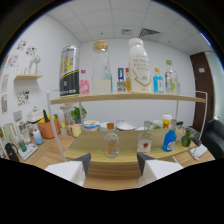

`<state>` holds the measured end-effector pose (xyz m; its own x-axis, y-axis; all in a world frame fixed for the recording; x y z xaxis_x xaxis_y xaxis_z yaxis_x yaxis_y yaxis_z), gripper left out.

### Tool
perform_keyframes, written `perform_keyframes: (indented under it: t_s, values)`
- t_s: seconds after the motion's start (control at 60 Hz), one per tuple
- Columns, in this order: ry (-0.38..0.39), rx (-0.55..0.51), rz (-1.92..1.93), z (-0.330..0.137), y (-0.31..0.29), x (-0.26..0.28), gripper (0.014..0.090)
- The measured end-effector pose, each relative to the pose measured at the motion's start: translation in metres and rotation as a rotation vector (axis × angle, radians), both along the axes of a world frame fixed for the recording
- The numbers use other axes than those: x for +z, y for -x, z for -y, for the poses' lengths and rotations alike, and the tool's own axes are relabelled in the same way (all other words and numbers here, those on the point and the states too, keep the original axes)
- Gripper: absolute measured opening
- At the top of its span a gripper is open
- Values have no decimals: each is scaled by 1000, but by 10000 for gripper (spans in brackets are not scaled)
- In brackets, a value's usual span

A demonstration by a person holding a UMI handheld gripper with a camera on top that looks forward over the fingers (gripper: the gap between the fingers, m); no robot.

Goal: Make me a cup of Vodka Sunrise.

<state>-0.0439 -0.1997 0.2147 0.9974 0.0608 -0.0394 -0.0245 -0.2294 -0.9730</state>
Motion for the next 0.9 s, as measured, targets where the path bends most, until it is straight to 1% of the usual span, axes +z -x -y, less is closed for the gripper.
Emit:
perform_keyframes:
  t_s: [0.167,0.283,0.417,0.467,0.517,0.7,0.8,0.9]
  values:
    - [31,-13,10,-52,12,-7,827]
    - [60,-23,20,-79,15,-14,732]
    - [90,-42,30,-93,12,-21,496]
    - [98,-43,30,-94,12,-22,422]
    - [106,-55,38,-95,9,-24,372]
    - [125,-36,53,-93,9,-24,357]
    - [111,-12,57,-88,11,-15,355]
    - [76,6,60,-78,13,7,352]
